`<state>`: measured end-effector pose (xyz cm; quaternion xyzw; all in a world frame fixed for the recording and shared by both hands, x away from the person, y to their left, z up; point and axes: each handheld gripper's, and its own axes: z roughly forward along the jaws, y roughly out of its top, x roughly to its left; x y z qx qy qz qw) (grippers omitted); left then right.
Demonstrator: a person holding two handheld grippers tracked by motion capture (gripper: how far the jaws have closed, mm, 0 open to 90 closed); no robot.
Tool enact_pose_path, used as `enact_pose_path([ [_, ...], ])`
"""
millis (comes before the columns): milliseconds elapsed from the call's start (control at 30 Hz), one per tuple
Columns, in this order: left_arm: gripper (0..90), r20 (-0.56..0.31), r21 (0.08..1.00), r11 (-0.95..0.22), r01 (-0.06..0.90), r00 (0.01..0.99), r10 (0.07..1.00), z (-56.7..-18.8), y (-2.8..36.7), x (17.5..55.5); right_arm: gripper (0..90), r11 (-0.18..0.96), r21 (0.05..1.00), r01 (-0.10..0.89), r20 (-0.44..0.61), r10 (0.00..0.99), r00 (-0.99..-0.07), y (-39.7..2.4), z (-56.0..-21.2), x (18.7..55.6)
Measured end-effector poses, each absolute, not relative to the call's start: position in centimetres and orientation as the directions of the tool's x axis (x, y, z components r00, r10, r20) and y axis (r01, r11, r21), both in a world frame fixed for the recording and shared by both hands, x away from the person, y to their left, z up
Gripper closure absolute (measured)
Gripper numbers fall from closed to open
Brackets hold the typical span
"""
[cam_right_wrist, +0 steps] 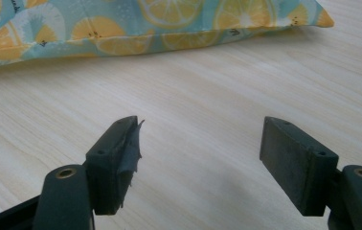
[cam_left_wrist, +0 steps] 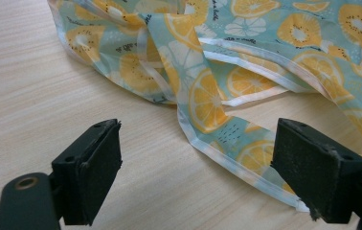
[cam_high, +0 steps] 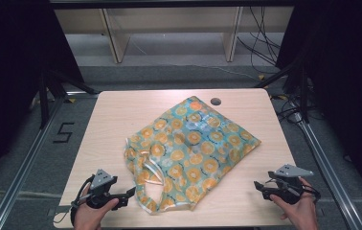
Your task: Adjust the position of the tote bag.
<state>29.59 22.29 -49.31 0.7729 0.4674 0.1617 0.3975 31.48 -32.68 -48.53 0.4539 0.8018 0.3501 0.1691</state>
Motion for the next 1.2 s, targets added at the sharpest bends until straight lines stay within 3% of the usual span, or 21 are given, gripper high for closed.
enact_pose_path([
  [633, 16.2, -0.132, 0.76, -0.238, 0.604, 0.503, 0.854, -48.6, 22.4, 31.3, 30.1, 0.359, 0.701, 0.616, 0.037, 0.845, -0.534, -32.1, -48.9, 31.4],
  [700, 16.1, -0.108, 0.764, -0.257, 0.591, 0.511, 0.853, -48.2, 22.6, 32.0, 29.5, 0.396, 0.704, 0.589, 0.001, 0.83, -0.558, -32.3, -48.9, 31.6],
  [867, 16.1, -0.139, 0.774, -0.204, 0.6, 0.475, 0.869, -47.6, 22.6, 34.5, 29.5, 0.344, 0.693, 0.634, 0.054, 0.852, -0.521, -31.8, -48.8, 31.3],
  [1200, 16.9, -0.108, 0.725, -0.277, 0.63, 0.502, 0.858, -46.2, 22.0, 41.3, 29.5, 0.38, 0.702, 0.602, 0.034, 0.826, -0.562, -31.9, -49.0, 31.6],
])
